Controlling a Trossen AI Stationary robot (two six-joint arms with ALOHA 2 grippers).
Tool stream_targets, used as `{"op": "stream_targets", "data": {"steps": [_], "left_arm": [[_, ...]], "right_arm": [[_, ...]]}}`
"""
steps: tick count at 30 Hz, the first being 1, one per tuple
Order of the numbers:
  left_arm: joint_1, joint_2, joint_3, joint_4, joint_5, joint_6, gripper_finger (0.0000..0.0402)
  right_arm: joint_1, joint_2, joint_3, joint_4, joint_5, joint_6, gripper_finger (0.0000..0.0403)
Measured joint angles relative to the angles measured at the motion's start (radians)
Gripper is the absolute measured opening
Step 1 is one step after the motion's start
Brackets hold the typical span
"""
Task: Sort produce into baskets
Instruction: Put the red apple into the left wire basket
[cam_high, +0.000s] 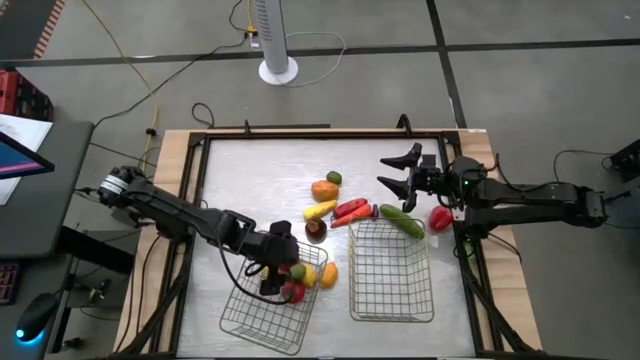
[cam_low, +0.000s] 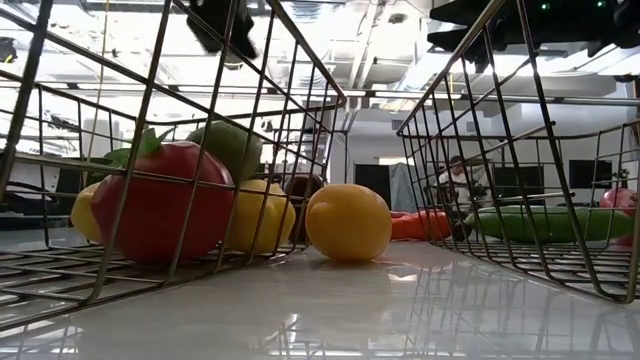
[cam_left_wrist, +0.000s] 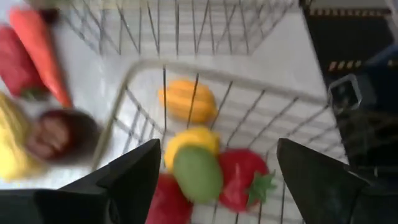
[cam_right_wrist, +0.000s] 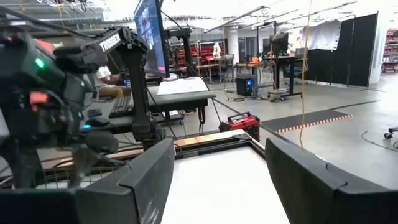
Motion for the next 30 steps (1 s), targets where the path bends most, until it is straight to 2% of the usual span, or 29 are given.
{"op": "stream_targets", "data": {"steps": [6,11,17,21,26,30], "left_arm": [[-0.004,0.000,0.062,-0.006,-0.134,0.033,0.0292],[0.089,0.001,0.062,-0.049,-0.146,0.013,0.0275],[0.256,0.001,0.062,-0.094,-0.040,0.002,0.0258],[0.322,0.031,0.064,-0.086,-0.009,0.041,0.0256],[0.365,0.145,0.116,-0.150,0.025,0.056,0.0256],[0.372,0.270,0.232,-0.260,0.030,0.064,0.0256]], "right_arm": [[0.000,0.000,0.000,0.002,0.000,0.001,0.0281],[0.002,0.000,0.000,0.009,0.000,0.004,0.0281],[0.002,0.000,0.000,0.013,0.000,0.011,0.0281],[0.001,0.000,0.000,0.013,0.000,0.003,0.0281],[-0.002,0.000,0.000,0.011,0.001,-0.007,0.0281],[-0.008,0.000,0.000,0.007,0.000,-0.008,0.0281]]}}
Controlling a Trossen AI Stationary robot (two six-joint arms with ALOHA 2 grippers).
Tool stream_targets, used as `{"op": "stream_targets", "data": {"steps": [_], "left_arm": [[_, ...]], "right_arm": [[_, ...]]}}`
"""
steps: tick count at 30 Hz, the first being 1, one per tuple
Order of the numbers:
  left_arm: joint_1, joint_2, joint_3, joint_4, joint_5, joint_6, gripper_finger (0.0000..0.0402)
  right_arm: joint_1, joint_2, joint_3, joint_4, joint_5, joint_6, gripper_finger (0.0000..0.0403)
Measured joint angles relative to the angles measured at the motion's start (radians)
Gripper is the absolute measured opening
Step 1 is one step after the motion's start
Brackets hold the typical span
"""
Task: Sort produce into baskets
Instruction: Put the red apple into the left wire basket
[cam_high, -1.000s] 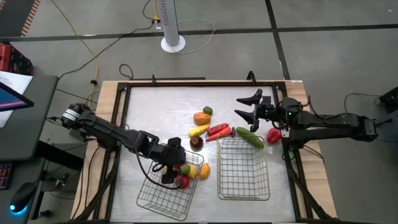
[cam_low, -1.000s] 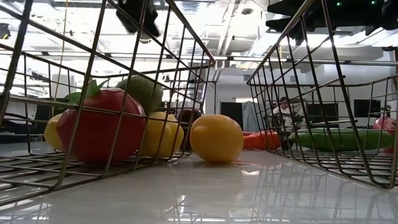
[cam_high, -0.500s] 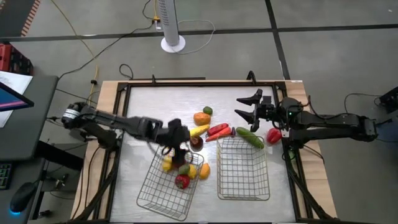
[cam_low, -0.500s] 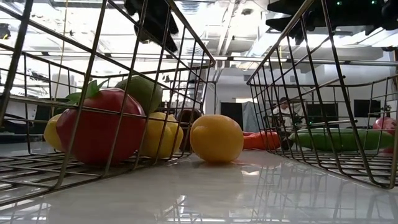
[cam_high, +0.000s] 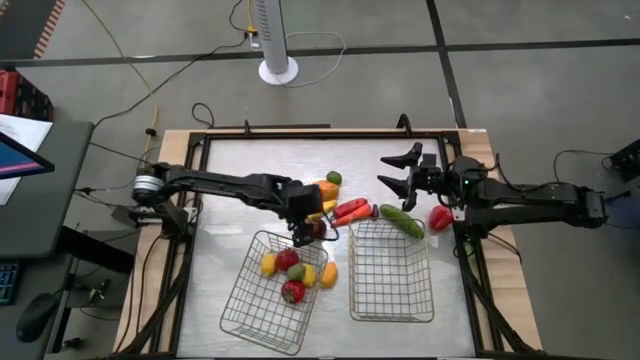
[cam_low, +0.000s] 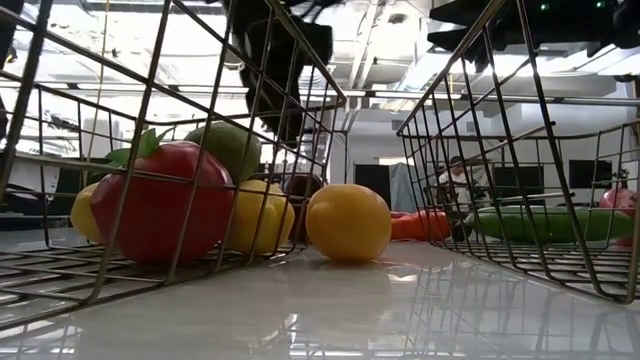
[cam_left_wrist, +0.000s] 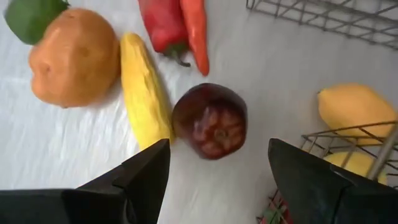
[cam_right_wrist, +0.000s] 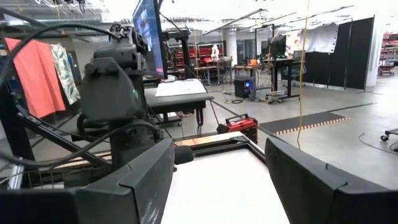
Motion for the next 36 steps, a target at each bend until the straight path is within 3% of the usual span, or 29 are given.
{"op": "stream_targets", "data": {"steps": [10,17,28,36], "left_arm": [[0.028,0.136,0.182,-0.095,0.060,-0.044,0.0293],[0.093,0.139,0.144,-0.089,0.071,-0.154,0.0331],[0.124,0.139,0.063,-0.050,0.183,-0.265,0.0333],[0.107,0.139,0.062,-0.040,0.157,-0.253,0.0333]], "right_arm": [[0.002,0.000,0.000,-0.014,-0.001,-0.002,0.0281],[0.002,0.000,0.000,-0.013,-0.001,-0.016,0.0281],[0.001,0.000,0.000,-0.010,-0.002,-0.019,0.0281],[0.001,0.000,0.000,-0.010,-0.002,-0.018,0.0281]]}}
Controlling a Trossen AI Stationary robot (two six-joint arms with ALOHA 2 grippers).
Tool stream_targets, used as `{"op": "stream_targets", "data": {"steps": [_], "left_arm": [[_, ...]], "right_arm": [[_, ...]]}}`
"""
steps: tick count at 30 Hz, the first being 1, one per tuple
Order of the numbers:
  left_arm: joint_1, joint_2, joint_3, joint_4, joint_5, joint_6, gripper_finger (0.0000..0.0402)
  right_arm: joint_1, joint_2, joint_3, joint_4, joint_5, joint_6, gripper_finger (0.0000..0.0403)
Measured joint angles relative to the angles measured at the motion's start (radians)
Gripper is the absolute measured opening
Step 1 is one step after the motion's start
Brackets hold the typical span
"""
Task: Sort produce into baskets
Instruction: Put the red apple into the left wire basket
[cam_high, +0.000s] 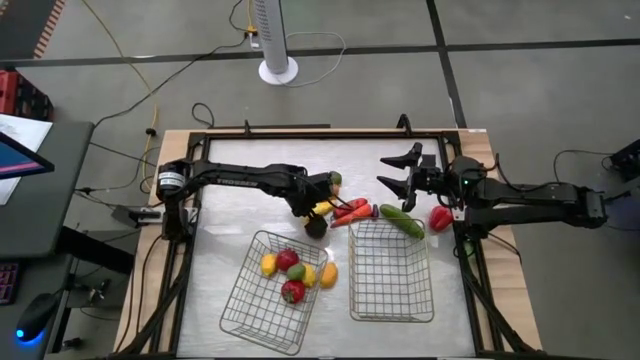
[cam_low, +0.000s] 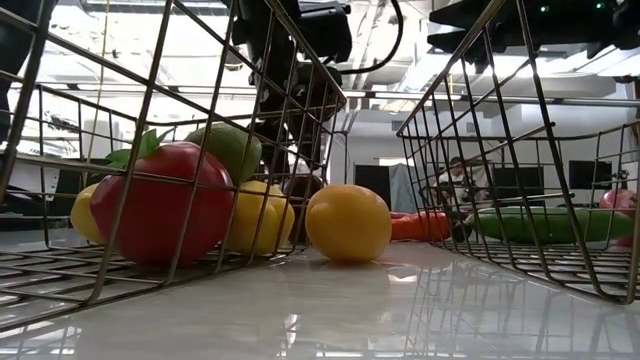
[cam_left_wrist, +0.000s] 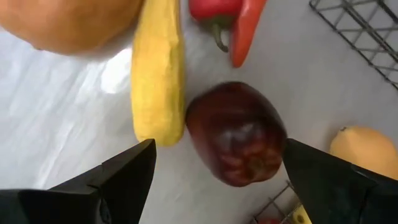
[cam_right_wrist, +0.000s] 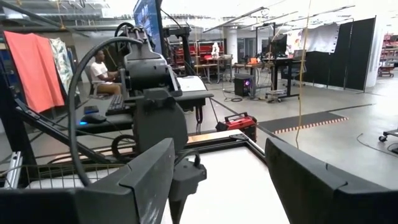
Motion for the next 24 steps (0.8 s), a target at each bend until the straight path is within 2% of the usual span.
{"op": "stream_targets", "data": {"steps": [7,16,19,24], "left_arm": [[-0.032,0.050,0.002,0.056,0.003,0.010,0.0333],[-0.025,0.131,0.011,0.049,0.020,0.093,0.0332],[-0.025,0.136,0.011,0.057,0.009,0.136,0.0319],[-0.026,0.135,0.011,0.059,-0.006,0.199,0.0277]], "right_arm": [[0.000,0.000,0.000,-0.001,0.000,0.000,0.0281],[-0.007,-0.002,0.000,-0.012,-0.001,0.001,0.0281],[-0.008,-0.002,0.000,-0.012,-0.001,-0.001,0.0281],[-0.008,-0.002,0.000,-0.014,0.000,-0.007,0.0281]]}}
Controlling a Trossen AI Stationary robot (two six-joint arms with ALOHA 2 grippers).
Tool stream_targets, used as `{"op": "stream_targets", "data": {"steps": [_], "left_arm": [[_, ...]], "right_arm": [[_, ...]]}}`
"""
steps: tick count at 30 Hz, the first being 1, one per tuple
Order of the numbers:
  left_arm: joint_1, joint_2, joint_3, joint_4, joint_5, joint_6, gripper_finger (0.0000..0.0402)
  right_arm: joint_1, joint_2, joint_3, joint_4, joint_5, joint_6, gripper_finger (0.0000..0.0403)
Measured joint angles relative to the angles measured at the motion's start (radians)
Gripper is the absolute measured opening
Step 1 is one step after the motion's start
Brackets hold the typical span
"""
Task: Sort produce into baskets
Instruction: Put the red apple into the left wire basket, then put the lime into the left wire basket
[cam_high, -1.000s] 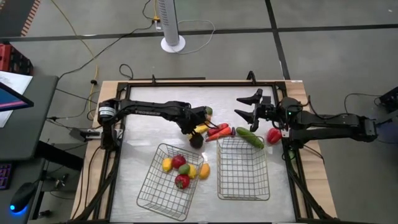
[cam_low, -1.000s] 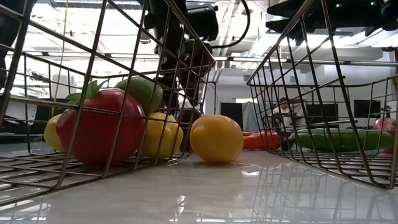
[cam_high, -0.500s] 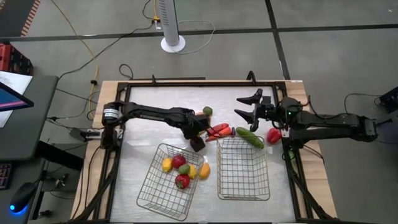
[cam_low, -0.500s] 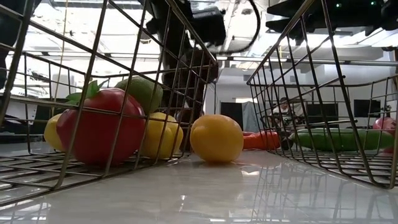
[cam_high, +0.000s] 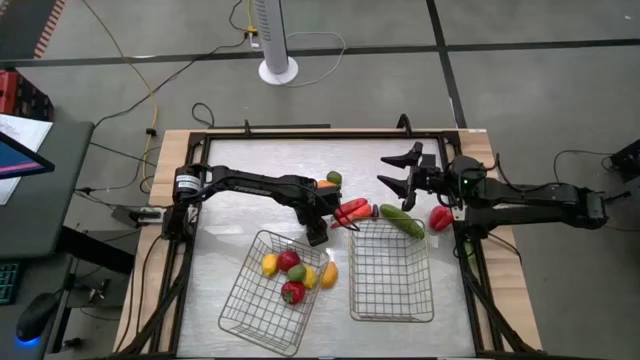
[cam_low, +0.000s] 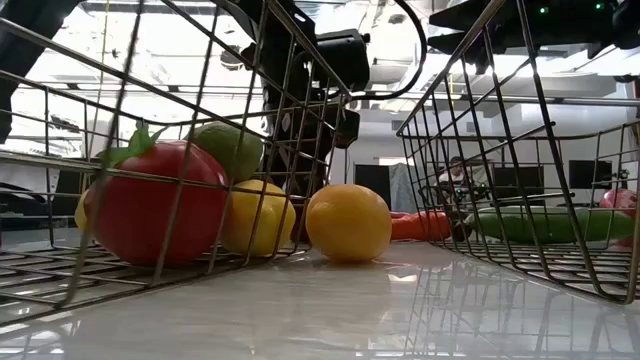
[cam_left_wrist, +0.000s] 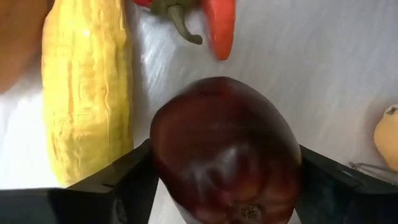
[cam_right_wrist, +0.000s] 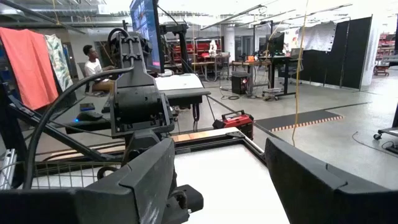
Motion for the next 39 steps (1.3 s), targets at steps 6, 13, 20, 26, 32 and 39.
{"op": "stream_targets", "data": {"steps": [6,13,20,26,32,39], "left_arm": [[-0.014,-0.023,0.018,-0.067,-0.033,0.050,0.0261],[-0.064,-0.137,0.202,-0.254,-0.248,0.123,0.0261],[-0.166,-0.301,0.253,-0.264,0.029,0.147,0.0261],[-0.348,-0.352,0.163,-0.310,-0.028,-0.048,0.0285],[-0.506,-0.347,0.011,-0.293,-0.137,-0.211,0.0318],[-0.538,-0.347,-0.038,-0.262,-0.140,-0.305,0.0329]], "right_arm": [[0.000,0.000,0.000,-0.002,0.000,-0.001,0.0281],[0.000,0.000,0.000,-0.002,0.001,-0.001,0.0281],[0.000,0.000,0.000,-0.002,0.000,0.006,0.0281],[0.000,0.000,0.000,-0.014,0.001,0.001,0.0281],[0.000,0.000,0.000,-0.015,0.001,0.021,0.0281],[0.001,0.000,0.000,-0.009,0.001,0.049,0.0281]]}}
